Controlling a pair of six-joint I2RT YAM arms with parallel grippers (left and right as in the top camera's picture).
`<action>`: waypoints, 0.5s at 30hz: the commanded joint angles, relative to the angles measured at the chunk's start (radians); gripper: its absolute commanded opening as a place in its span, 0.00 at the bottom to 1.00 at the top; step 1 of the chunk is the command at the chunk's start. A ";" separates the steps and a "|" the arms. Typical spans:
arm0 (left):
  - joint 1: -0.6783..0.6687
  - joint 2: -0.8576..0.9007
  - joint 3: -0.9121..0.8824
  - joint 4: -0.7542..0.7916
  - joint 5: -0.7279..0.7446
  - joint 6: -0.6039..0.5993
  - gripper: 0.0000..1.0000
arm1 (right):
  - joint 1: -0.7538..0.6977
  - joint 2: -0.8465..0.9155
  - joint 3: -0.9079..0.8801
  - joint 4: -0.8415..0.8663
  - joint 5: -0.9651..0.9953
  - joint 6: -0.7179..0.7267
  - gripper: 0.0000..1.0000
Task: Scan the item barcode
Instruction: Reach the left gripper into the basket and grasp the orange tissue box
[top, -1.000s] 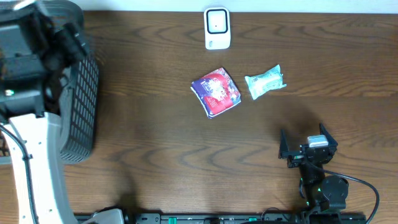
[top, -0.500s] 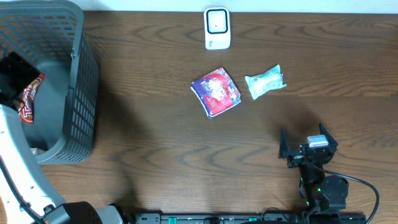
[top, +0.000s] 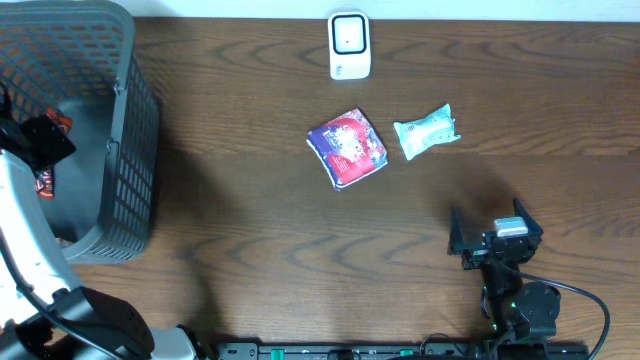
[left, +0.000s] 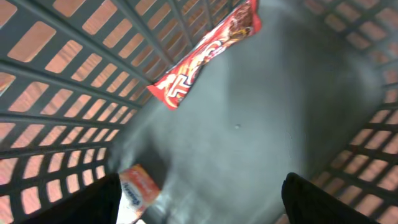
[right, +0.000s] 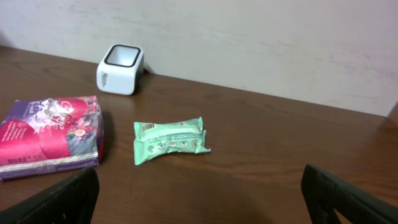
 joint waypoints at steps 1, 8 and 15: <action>0.003 0.042 -0.015 -0.013 -0.048 0.016 0.82 | -0.006 -0.005 -0.001 -0.004 0.002 0.014 0.99; 0.003 0.150 -0.016 -0.077 -0.047 0.016 0.82 | -0.006 -0.005 -0.001 -0.004 0.002 0.014 0.99; 0.003 0.248 -0.016 -0.116 -0.174 -0.127 0.82 | -0.006 -0.005 -0.001 -0.004 0.002 0.014 0.99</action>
